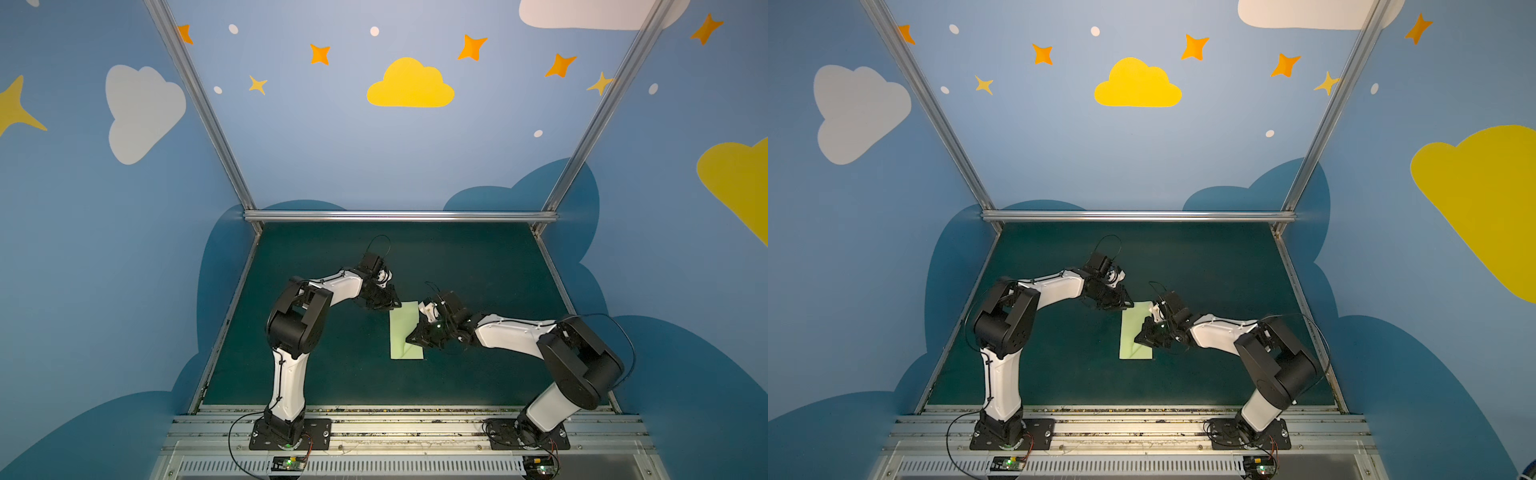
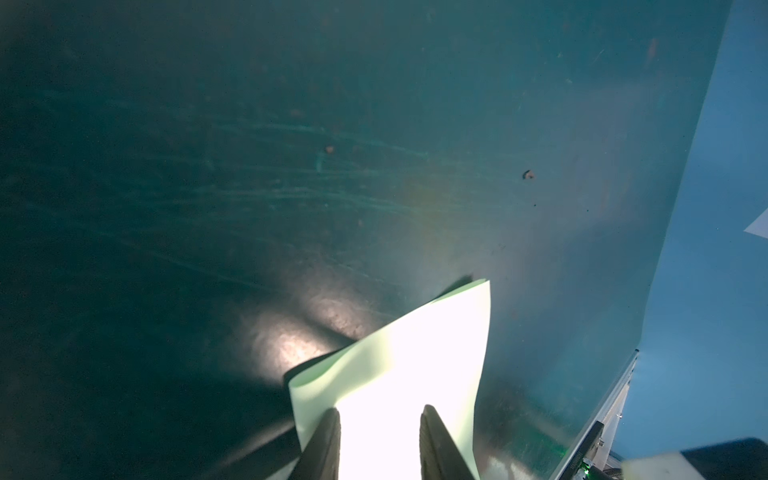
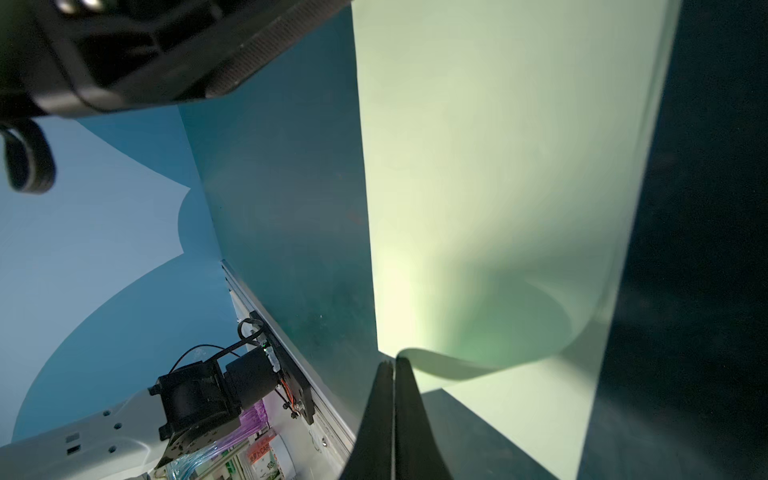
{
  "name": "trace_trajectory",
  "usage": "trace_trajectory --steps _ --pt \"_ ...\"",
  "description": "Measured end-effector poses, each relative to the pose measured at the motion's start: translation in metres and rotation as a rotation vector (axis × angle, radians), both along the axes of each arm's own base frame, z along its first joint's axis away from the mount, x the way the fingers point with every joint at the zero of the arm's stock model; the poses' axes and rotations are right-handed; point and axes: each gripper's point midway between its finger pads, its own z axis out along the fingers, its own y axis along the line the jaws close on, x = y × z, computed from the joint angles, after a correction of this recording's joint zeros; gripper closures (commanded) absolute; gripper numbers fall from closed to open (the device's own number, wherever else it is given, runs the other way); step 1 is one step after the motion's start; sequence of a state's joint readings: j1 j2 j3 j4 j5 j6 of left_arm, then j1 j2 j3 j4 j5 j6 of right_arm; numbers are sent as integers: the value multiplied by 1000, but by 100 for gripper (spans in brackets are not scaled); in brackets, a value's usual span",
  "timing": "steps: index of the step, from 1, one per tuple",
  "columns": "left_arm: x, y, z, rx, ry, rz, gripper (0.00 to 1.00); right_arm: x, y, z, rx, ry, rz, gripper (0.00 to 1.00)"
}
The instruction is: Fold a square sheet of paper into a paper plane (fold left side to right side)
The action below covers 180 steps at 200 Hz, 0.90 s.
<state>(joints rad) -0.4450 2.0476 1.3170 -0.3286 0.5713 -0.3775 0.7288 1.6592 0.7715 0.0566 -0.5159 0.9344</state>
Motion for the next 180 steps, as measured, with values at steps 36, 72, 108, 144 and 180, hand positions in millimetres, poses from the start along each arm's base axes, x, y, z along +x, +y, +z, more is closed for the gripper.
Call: trace_trajectory --steps 36,72,108,144,180 --pt "0 0 0 1 -2 -3 67 9 10 -12 -11 18 16 100" --pt "0 0 0 1 -2 -3 67 19 18 -17 -2 22 26 100" --pt "0 0 0 2 -2 -5 67 25 22 -18 6 25 29 100" --pt "0 0 0 3 -2 -5 68 31 26 -20 11 23 34 100" --pt "-1 0 0 3 -2 -6 68 34 30 -23 11 23 41 100"
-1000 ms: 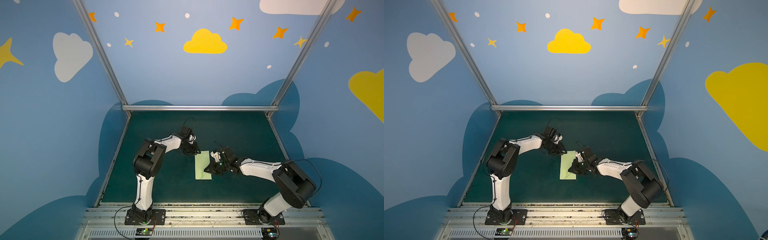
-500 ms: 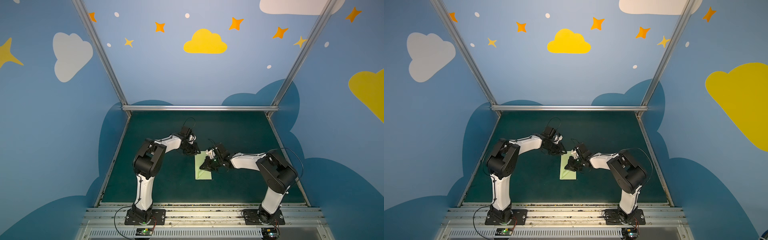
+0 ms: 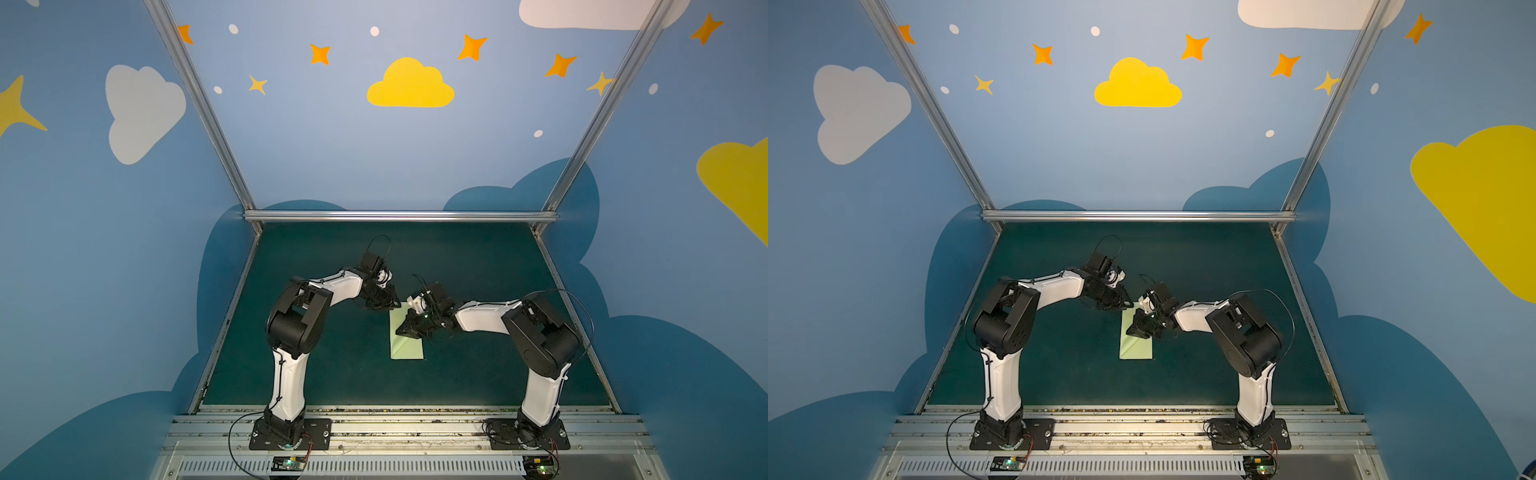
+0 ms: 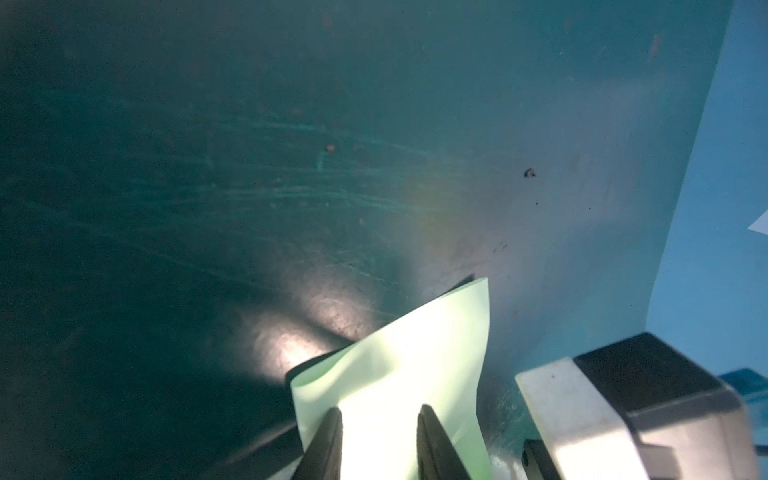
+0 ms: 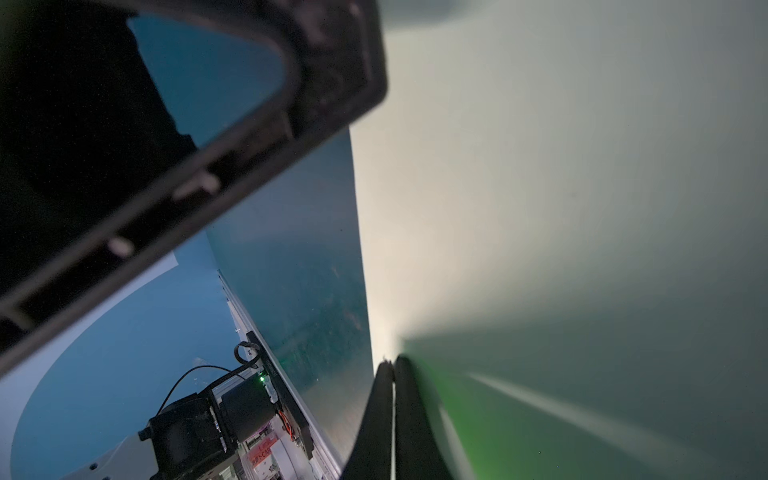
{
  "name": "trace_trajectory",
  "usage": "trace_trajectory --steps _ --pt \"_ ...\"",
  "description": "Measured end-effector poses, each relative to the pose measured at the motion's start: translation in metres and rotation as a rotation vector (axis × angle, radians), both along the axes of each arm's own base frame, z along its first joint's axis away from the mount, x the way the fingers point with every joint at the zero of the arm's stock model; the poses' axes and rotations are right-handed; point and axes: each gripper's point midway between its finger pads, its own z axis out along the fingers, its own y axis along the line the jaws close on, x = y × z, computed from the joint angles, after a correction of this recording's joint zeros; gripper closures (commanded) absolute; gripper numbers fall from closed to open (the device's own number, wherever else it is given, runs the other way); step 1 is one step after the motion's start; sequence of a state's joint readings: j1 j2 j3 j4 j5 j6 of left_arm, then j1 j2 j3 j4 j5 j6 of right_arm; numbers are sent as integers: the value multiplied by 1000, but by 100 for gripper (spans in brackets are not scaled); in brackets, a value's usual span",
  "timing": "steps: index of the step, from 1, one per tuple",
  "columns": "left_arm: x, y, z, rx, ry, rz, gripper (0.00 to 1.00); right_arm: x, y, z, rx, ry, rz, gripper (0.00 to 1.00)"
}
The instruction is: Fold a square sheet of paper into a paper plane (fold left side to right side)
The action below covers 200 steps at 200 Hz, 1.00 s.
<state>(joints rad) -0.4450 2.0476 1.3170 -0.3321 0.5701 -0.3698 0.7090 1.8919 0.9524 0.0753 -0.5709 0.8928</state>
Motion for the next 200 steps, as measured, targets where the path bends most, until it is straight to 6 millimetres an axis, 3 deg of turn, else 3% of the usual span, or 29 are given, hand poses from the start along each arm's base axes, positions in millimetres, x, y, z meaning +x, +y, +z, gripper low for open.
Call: trace_trajectory --steps 200 --pt "0 0 0 2 -8 -11 69 3 7 -7 22 22 28 100"
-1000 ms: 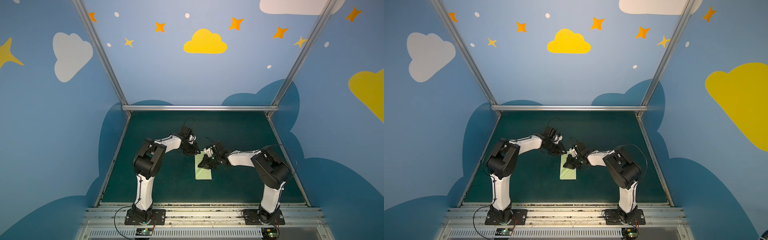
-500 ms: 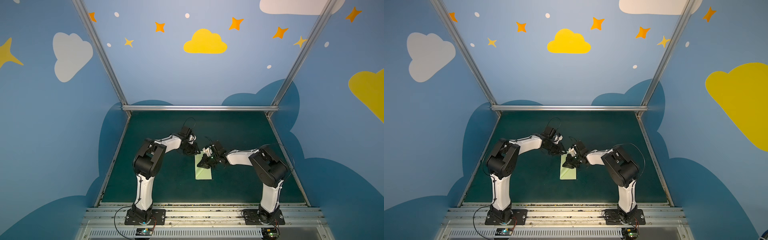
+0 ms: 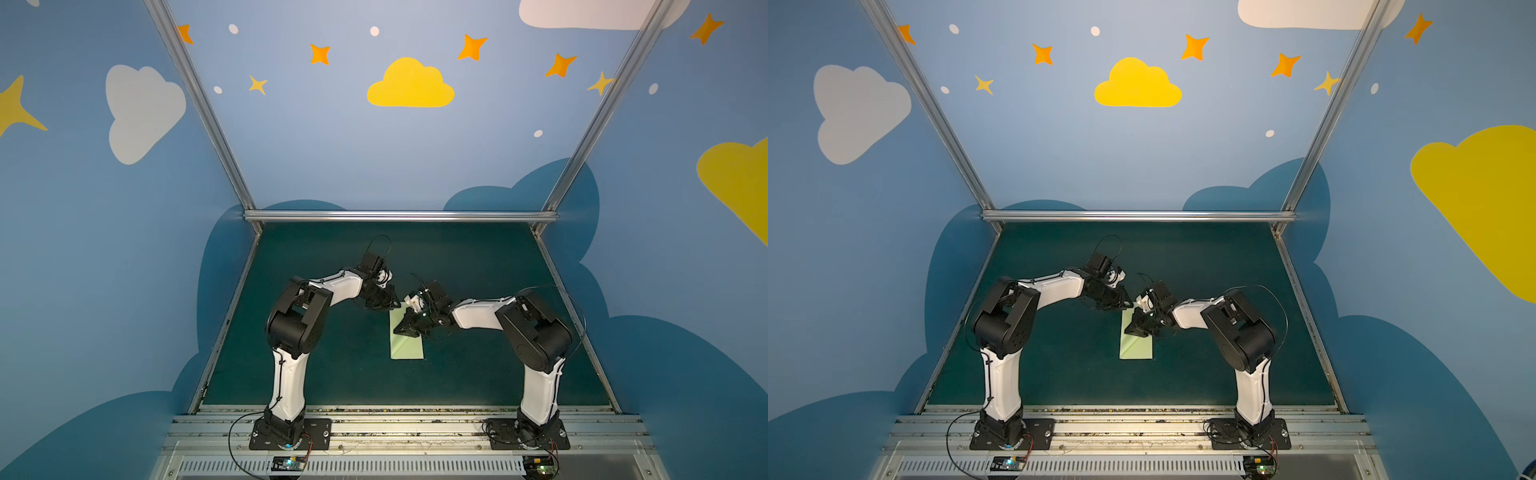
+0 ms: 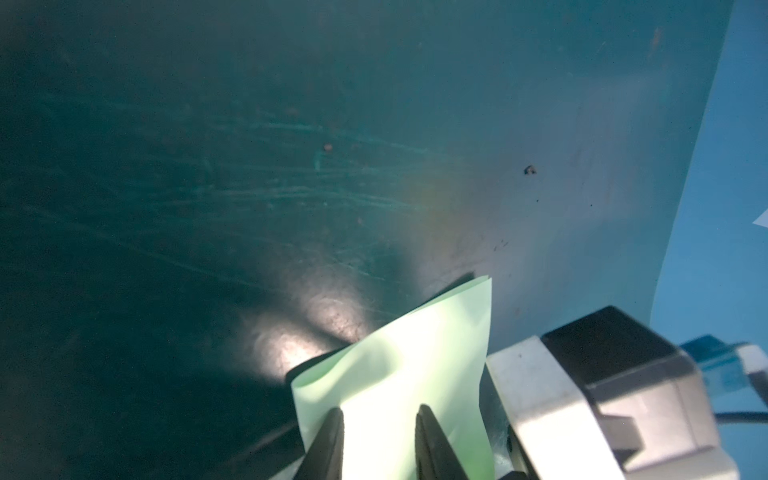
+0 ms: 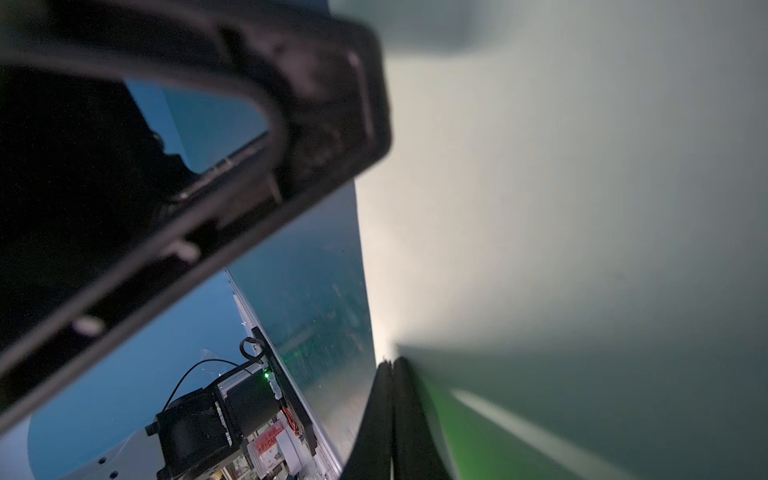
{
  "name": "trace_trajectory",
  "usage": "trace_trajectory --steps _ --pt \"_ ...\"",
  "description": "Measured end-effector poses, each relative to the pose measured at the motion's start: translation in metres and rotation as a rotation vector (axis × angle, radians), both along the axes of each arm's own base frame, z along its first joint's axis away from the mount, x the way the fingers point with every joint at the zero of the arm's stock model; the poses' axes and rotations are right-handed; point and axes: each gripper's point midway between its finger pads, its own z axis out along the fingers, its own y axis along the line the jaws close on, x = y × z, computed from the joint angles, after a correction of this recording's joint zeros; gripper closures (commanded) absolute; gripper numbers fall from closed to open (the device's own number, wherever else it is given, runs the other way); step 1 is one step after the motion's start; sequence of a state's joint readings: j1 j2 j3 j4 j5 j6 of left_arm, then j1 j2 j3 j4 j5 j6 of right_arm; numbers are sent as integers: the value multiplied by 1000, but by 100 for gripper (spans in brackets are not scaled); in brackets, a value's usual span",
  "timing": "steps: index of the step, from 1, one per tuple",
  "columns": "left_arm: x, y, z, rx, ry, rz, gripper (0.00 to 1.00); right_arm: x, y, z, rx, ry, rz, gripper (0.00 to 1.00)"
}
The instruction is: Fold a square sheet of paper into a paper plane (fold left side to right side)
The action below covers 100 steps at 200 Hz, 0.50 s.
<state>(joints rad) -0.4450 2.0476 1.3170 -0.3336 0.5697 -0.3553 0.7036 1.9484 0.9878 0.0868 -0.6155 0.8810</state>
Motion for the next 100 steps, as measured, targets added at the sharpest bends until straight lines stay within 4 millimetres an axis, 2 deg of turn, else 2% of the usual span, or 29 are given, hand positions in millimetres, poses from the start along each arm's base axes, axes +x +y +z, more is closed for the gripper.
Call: trace_trajectory --steps 50,63,81,89,100 --pt "0 6 2 -5 26 27 66 0 0 0 0 -3 4 100" --pt "0 14 8 -9 33 59 65 0 0 0 0 -4 4 100" --pt "-5 29 28 -25 18 106 66 0 0 0 -1 -5 4 100" --pt "-8 36 39 -36 1 123 69 0 0 -1 -1 -5 4 100" --pt "-14 43 55 -55 -18 145 84 0 0 -1 -2 -5 3 100"
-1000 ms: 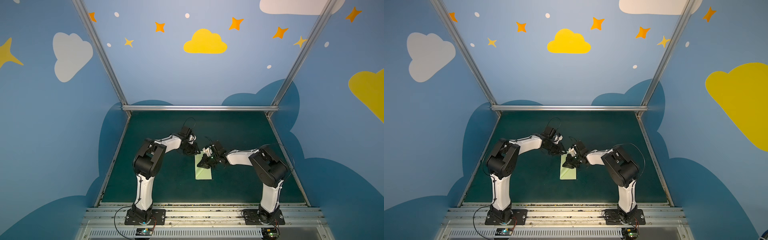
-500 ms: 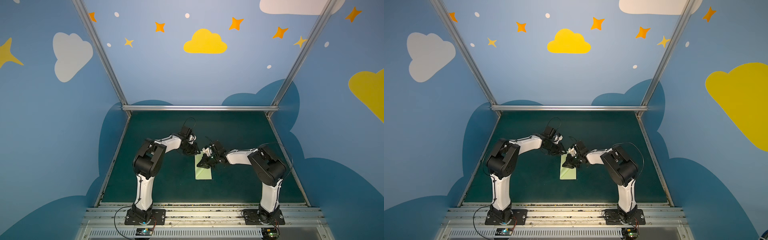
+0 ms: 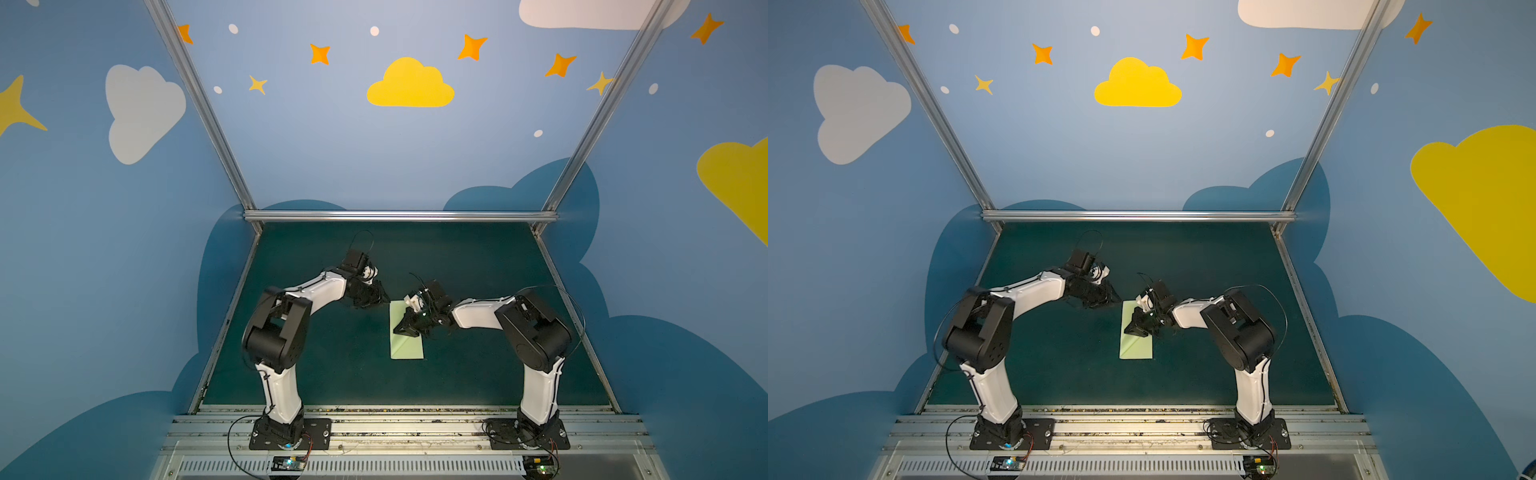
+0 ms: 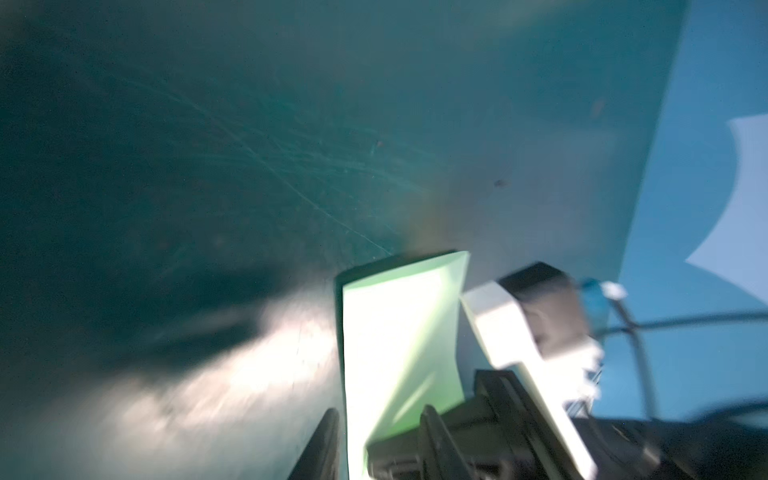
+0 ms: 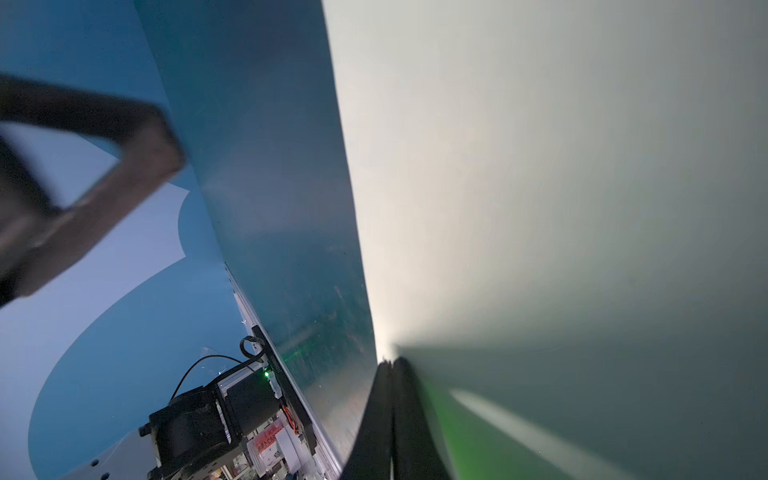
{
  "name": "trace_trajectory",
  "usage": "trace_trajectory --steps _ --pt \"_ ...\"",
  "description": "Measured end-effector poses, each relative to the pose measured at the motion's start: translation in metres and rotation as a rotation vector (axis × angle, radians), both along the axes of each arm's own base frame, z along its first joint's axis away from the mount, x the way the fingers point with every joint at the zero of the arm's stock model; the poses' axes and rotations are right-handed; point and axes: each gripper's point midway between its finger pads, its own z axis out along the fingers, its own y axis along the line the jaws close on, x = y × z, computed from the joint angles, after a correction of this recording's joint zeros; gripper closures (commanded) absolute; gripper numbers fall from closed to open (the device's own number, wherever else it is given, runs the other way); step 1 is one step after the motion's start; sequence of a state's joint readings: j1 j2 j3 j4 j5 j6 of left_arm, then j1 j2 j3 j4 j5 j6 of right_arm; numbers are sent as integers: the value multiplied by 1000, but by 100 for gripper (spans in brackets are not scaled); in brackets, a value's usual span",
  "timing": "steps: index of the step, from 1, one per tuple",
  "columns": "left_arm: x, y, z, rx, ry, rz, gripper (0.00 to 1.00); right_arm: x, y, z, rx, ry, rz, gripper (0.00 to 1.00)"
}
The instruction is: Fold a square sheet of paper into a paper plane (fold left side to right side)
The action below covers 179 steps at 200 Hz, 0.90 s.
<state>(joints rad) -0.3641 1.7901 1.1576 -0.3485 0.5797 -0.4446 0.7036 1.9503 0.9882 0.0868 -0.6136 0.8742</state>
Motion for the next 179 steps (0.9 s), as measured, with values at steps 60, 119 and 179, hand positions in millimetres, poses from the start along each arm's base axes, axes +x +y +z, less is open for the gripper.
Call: trace_trajectory --steps 60,119,179 --pt "-101 5 -14 -29 78 -50 96 0 -1 -1 0 -5 0 100" --pt "-140 -26 -27 -30 93 -157 96 0 -1 -1 0 -13 6 100" --pt "-138 -39 -42 -7 101 -175 96 0 -1 -1 0 -15 9 100"
